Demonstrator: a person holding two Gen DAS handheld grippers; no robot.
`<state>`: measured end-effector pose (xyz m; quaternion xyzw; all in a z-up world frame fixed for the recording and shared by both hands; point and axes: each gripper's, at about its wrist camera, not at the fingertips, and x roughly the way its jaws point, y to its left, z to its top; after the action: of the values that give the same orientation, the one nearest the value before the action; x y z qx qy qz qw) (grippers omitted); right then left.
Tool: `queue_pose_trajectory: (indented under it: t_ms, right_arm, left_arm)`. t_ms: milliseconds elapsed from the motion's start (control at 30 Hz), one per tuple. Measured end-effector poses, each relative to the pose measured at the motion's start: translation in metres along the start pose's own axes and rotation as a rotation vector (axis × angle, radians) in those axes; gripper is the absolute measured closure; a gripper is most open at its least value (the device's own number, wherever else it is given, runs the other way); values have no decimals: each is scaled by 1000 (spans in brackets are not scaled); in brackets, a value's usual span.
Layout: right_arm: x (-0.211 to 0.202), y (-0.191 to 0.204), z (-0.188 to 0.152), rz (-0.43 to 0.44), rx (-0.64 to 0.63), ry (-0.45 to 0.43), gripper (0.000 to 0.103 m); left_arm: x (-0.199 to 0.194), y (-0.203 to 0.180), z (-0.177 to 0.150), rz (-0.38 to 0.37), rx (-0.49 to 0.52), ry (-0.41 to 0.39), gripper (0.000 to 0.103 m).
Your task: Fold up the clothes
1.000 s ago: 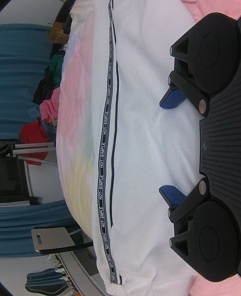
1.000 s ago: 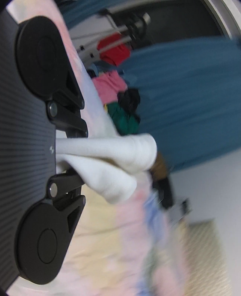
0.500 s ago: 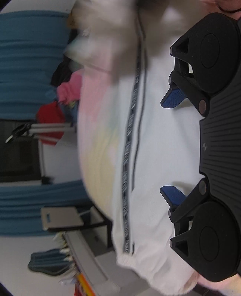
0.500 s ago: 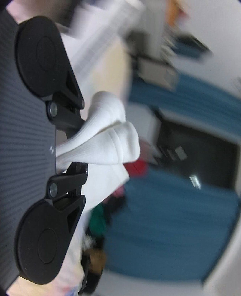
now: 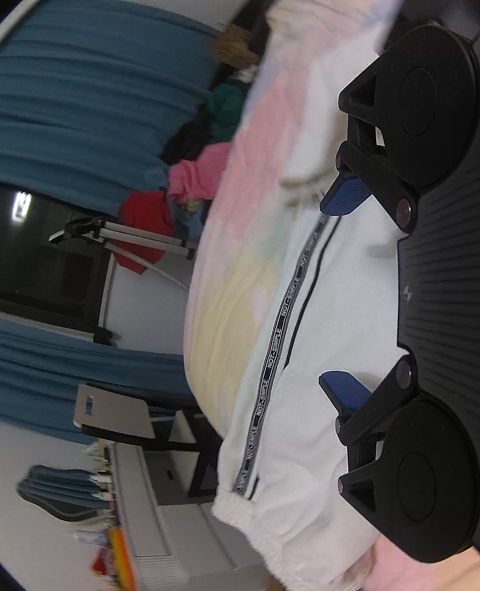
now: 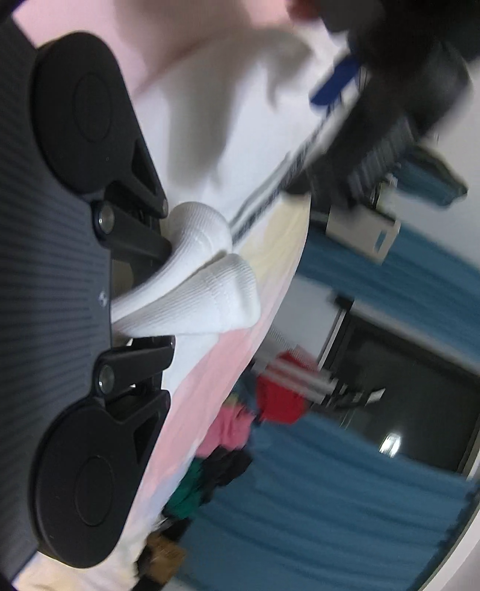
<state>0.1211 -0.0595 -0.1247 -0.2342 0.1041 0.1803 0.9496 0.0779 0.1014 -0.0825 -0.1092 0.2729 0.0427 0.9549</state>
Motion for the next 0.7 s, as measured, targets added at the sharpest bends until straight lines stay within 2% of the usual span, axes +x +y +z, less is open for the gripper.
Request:
queue_pose_trajectory:
  t_ms: [100, 200, 267, 333, 400, 467, 567, 600, 700]
  right_arm:
    - [-1, 15, -7, 53, -40, 22, 91]
    - [0, 9, -5, 68, -9, 35, 89]
    - [-6, 5, 2, 85, 25, 62, 87]
    - [-13, 0, 7, 132, 78, 110, 75]
    - [-21, -11, 8, 209, 169, 159, 49]
    - [-38, -29, 12, 233, 277, 192, 41]
    - [-63, -56, 18, 270, 439, 241, 41]
    - [-71, -65, 19, 273, 493, 257, 41]
    - [-83, -100, 8, 132, 652, 282, 41]
  left_arm:
    - [-3, 4, 2, -43, -46, -11, 11]
    - [-6, 7, 3, -86, -82, -20, 11]
    - [-6, 3, 0, -119, -70, -15, 11]
    - [-5, 0, -3, -153, -57, -9, 10]
    - [-5, -3, -6, -186, -44, -3, 10]
    - [-4, -5, -9, -218, -49, 10, 10]
    - [-2, -3, -13, -280, -83, 40, 11]
    - [-1, -2, -15, -304, -103, 55, 12]
    - [6, 0, -22, -359, -157, 104, 16]
